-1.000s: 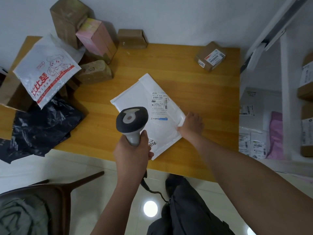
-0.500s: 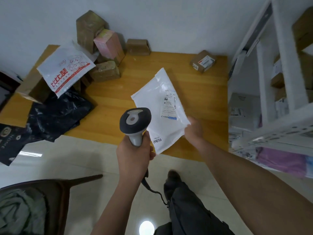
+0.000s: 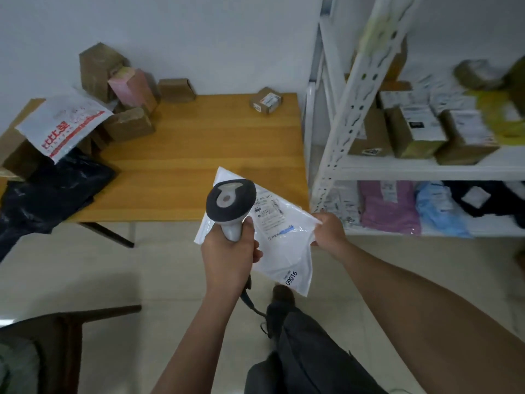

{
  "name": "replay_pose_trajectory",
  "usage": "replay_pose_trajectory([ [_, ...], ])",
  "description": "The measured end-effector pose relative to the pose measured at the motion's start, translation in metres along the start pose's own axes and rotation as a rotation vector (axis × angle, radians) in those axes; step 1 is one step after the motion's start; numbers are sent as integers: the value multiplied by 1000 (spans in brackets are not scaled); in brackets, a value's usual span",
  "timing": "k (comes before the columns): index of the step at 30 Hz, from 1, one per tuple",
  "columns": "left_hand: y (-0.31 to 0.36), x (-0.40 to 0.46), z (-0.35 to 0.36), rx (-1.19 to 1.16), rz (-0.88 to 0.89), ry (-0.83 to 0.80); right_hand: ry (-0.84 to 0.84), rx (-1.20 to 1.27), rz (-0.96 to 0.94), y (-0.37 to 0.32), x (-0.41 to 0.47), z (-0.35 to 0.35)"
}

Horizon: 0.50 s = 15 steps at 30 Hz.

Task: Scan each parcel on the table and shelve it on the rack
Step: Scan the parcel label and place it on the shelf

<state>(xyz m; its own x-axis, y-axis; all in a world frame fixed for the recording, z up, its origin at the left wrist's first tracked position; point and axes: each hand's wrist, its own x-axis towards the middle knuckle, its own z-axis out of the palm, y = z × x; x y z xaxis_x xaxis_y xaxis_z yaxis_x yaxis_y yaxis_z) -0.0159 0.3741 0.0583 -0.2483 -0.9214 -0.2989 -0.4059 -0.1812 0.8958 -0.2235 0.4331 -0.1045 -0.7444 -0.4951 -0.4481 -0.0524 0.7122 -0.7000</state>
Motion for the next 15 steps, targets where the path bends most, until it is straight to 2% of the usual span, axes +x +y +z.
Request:
replay_pose_trajectory([
  [9,5,-41,58,-16,50,-145,24,-101,119,85,-29,-80],
  [15,8,-62,124,1,75,-200,37,-112,227,141,-24,-134],
])
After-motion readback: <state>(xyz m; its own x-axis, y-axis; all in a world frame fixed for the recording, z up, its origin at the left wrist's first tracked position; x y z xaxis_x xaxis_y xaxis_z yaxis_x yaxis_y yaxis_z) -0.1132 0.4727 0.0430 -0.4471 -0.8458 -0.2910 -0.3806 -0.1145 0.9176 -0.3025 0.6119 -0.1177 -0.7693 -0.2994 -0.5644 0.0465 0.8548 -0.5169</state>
